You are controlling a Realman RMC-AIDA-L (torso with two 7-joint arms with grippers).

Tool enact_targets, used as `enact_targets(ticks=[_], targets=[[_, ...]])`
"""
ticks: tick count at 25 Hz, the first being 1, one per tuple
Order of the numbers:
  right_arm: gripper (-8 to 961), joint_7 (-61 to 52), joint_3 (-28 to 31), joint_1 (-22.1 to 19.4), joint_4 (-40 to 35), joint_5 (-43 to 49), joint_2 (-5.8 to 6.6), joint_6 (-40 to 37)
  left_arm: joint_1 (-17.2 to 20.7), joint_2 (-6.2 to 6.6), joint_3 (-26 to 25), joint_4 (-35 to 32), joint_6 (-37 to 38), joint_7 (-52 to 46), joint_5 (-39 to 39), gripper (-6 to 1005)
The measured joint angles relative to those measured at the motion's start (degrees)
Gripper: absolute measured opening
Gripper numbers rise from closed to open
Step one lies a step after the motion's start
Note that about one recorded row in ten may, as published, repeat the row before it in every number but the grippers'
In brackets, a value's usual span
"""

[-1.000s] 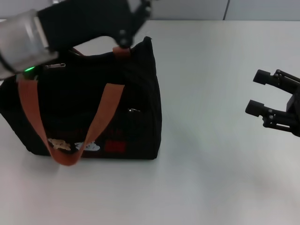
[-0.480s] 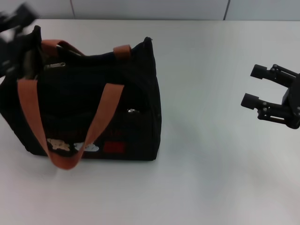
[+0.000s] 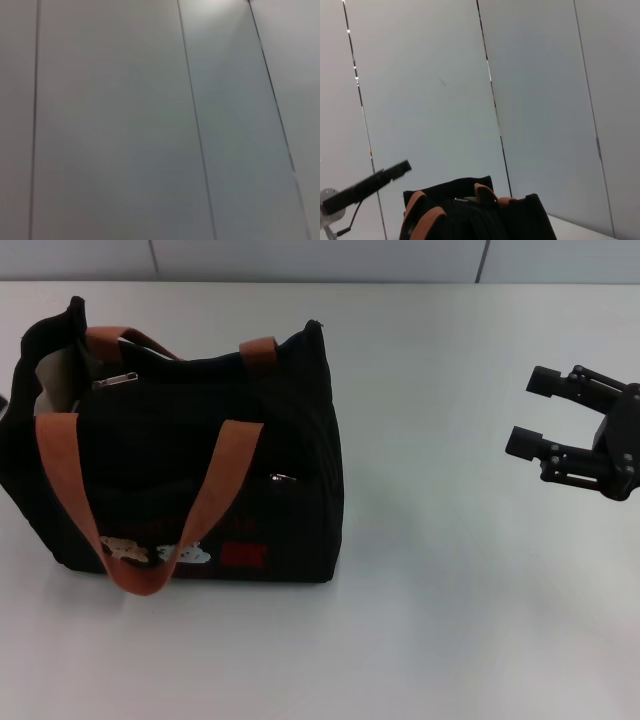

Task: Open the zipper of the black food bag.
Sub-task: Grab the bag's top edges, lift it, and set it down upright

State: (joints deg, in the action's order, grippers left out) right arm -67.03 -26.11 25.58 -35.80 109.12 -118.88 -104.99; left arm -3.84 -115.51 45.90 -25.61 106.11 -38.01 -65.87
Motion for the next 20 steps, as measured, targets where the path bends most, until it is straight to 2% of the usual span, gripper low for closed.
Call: enact_targets(ticks=[1,3,5,11,14,16,18,20], targets=[[811,0.0,0.0,0.0,0.0,0.0,0.01,0.0,0.0,0.00,0.0,0.0,0.0,0.0,0.0,70],[810,0.0,-0.1,0.1,0.0,0.0,0.03,0.0,0.9,0.85,-0.4,0.1,-1.1,-1.1,-2.8,84],[810,0.0,-0.1,0.1,0.1,0.0,0.09,0.1,1.6,1.20,-1.1,0.2,-2.2,-1.7,-4.4,295],[808,-0.1,-0.2,0.1,0.1,0.1,0.11,0.1,3.4,2.00,-5.5,0.2,-4.0,-2.0,-9.0,543],[807,-0.1,-0.3,0.1,0.1,0.2,0.06,0.1,3.6,2.57,-7.6,0.2,-4.4,-3.2,-13.0,673],[807,-0.1,-0.5,0.1,0.1,0.2,0.00,0.1,3.4,2.52,-7.9,0.2,-4.9,-3.4,-14.4,760],[806,-0.1,-0.9,0.1,0.1,0.2,-0.04,0.1,3.1,2.38,-8.0,0.3,-5.3,-3.5,-15.4,762],[806,-0.1,-1.4,0.1,0.1,0.2,-0.04,0.1,1.7,1.41,-8.0,0.3,-7.5,-3.5,-17.0,764]])
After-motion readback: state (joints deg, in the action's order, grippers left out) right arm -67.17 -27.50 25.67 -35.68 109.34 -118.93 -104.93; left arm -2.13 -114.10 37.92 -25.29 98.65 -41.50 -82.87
